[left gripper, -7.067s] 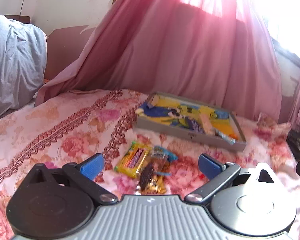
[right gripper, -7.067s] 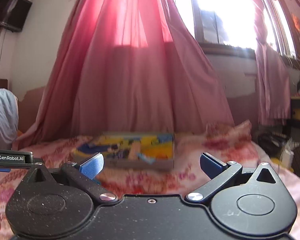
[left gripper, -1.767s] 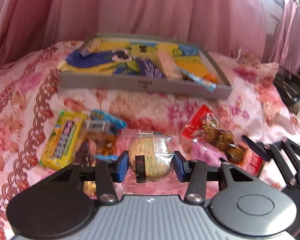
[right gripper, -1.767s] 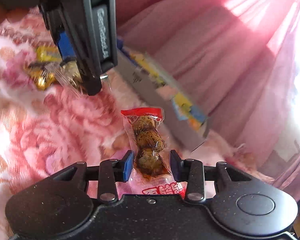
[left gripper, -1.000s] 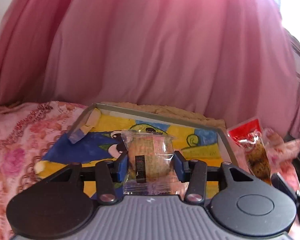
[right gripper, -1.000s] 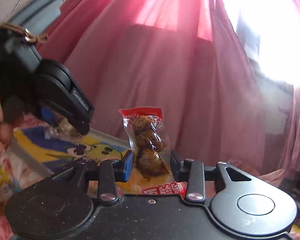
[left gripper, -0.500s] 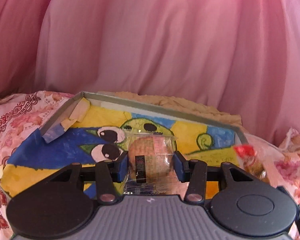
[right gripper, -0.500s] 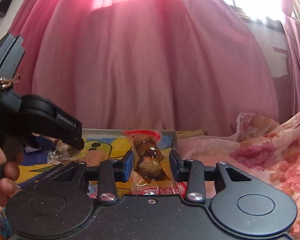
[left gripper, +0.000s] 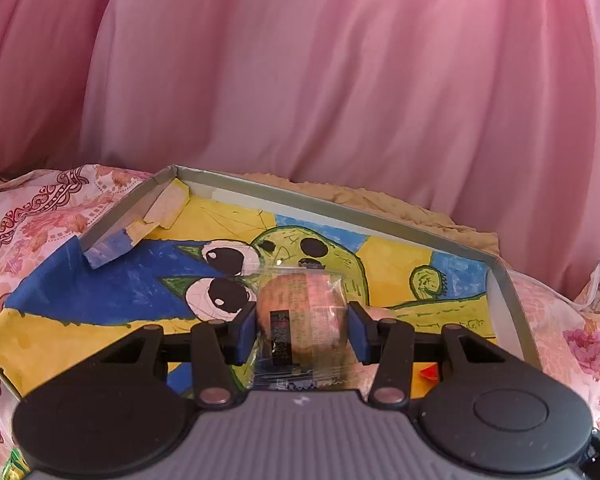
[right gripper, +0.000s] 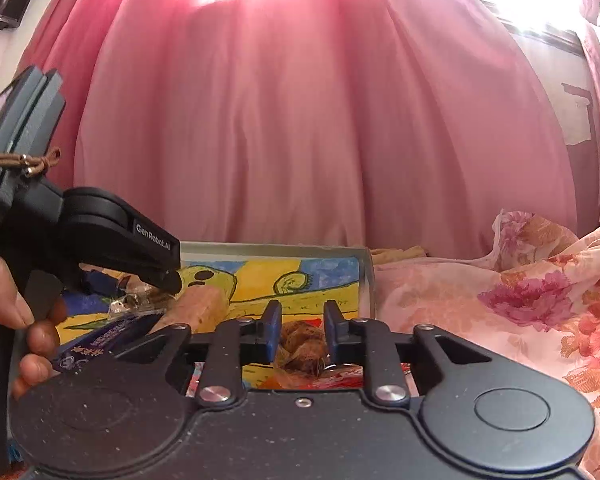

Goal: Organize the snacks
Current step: 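Carry biscuit and quail-egg pack into the tray and open both tools, then lift both tools back from the tray toward the remaining snacks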

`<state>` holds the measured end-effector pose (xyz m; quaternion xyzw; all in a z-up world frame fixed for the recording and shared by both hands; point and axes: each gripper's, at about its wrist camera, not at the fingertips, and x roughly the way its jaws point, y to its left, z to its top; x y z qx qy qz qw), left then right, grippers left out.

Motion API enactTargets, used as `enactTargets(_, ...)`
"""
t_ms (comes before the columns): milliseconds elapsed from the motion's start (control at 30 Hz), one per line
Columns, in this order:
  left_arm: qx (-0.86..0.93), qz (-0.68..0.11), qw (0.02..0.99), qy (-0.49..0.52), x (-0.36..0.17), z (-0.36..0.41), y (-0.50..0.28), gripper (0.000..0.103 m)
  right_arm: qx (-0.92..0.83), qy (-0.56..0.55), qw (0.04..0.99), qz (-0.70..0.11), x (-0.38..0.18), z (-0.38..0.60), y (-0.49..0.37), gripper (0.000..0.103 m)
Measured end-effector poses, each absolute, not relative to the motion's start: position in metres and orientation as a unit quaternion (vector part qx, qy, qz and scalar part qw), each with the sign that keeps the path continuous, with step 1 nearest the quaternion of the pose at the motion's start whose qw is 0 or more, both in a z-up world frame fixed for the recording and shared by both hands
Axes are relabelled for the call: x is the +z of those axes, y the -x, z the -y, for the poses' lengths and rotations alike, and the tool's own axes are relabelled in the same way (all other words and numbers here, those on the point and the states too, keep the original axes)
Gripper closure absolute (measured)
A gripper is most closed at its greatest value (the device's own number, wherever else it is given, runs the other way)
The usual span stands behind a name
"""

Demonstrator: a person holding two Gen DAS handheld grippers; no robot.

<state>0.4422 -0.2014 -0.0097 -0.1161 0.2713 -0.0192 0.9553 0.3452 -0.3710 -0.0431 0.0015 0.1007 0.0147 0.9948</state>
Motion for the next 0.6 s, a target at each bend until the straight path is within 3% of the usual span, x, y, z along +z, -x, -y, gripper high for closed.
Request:
enactTargets(100, -0.023, -0.273, 0.953, 0.128, -0.01, 0.199, -0.442, 0.046, 0.014, -0.002, 0.996, -0.093, -0.041, 0.37, -0.342, 0.06)
enactTargets(167, -0.024, -0.275, 0.951, 0.139, -0.011, 0.197, -0.442, 0.039, 0.011, -0.001, 0.996, -0.085, -0.039, 0.369, -0.338, 0.043)
enactTargets(300, -0.016, -0.267, 0.952, 0.151, -0.011, 0.192, -0.433, 0.023, -0.002, -0.002, 0.998, -0.067, -0.034, 0.367, -0.326, 0.032)
enactTargets(600, -0.008, -0.207, 0.966, 0.153, 0.016, 0.177, -0.392, 0.004, -0.014, -0.002, 0.998, -0.059, -0.002, 0.36, -0.298, 0.013)
